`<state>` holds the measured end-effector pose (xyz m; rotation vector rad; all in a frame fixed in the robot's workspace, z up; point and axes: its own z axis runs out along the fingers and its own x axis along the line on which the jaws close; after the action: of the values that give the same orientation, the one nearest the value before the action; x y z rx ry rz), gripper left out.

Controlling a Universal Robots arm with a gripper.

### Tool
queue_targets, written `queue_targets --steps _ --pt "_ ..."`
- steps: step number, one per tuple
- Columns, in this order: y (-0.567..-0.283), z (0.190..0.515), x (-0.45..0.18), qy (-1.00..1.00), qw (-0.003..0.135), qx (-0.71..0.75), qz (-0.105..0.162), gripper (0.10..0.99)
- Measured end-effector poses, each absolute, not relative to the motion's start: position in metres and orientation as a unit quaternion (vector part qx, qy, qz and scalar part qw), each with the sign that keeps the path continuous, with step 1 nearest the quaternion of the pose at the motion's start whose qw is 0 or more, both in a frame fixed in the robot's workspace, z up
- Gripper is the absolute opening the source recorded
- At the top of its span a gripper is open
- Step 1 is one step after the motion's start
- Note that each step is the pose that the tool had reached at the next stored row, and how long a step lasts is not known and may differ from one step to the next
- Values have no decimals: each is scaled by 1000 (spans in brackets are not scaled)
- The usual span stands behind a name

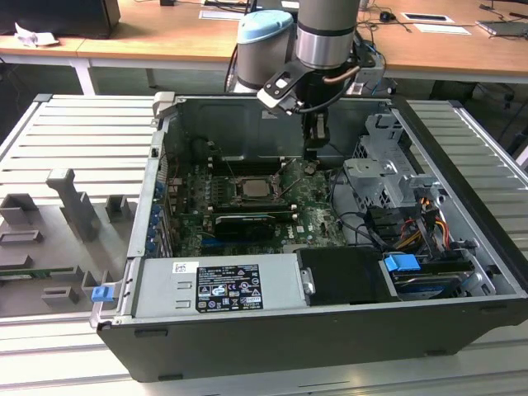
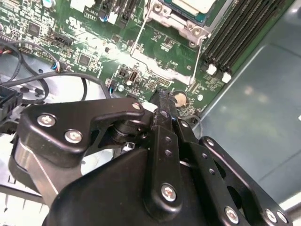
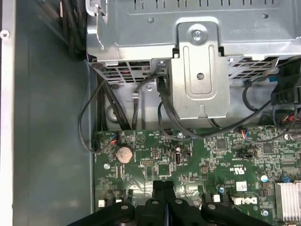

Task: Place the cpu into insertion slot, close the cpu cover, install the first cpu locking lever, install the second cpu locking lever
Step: 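Close the cpu cover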

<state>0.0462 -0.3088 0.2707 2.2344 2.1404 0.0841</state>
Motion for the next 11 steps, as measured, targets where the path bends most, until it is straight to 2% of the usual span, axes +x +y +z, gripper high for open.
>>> queue_targets --steps 11 --pt "-316 252 48 692 18 722 20 106"
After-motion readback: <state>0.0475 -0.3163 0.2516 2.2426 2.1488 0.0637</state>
